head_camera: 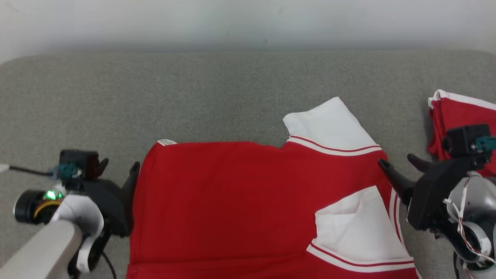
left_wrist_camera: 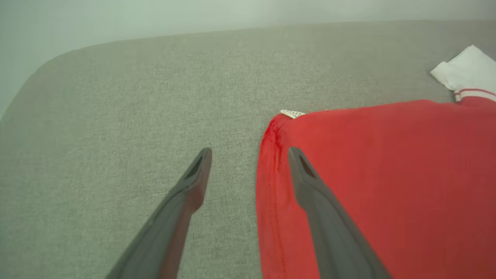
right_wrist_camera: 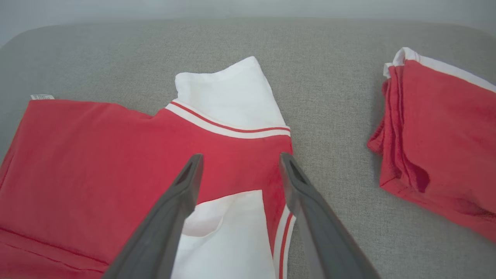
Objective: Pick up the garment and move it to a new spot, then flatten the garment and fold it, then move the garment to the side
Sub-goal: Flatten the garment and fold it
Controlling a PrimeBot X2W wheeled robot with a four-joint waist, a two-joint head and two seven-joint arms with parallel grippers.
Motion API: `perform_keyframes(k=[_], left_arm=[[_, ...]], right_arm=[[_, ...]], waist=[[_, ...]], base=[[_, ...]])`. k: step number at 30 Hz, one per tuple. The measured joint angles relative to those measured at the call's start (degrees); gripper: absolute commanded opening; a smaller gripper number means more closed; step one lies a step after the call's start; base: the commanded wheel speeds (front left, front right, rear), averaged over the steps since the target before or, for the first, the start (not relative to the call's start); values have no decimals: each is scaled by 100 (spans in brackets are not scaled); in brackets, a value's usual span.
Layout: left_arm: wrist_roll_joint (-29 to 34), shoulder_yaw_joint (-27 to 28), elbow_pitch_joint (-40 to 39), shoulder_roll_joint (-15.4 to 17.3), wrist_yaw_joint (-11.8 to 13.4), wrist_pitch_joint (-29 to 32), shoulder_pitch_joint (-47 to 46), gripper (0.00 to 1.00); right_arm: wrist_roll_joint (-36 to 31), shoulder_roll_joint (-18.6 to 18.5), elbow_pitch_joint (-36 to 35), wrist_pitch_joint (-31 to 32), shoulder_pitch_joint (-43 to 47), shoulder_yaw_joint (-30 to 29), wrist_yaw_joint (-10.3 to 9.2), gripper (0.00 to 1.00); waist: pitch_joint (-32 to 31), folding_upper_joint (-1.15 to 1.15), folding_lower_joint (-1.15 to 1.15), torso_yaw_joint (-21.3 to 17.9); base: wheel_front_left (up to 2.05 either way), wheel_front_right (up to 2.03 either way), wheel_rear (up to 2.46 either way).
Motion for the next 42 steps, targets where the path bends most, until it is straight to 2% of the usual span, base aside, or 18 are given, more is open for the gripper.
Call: perform_keyframes(k=[7,12,28,30,34,35,38,42], left_arm=[[339,-426,1099,-168,-469,786,-1254,100],[385,-525,1631,-256,-711,884,-1610,100],[365,-710,2132,-490,-1007,1133,-1989,100],[360,-758,2224,-510,-1038,1188,-2011,88],[356,-789,2343,-532,-1058,1276,-2070,6],[357,-805,2391,-544,-1056,1315,-2086,0],[341,-804,2466,-546,-1056,1390,-2171,0],[360,-739,2512,-581,-820,1223,-2182,0]], right_arm=[[-2,-191,385,-79,-666,481,0,100],[-1,-282,604,-177,-797,525,0,100],[-3,-245,754,-253,-777,534,0,100],[-3,-230,760,-258,-779,565,0,100],[-3,-231,761,-257,-779,588,0,100],[-3,-231,761,-256,-781,589,-1,100],[-4,-238,765,-244,-787,582,0,100],[-7,-244,782,-226,-814,583,0,100]], waist=[[428,0,1,-168],[598,0,0,-370],[681,0,-1,-489],[689,0,-1,-511],[740,0,-1,-545],[752,0,-1,-550],[779,0,-1,-552],[766,0,-1,-521]], base=[[0,0,0],[0,0,0],[0,0,0],[0,0,0],[0,0,0],[0,0,0],[0,0,0],[0,0,0]])
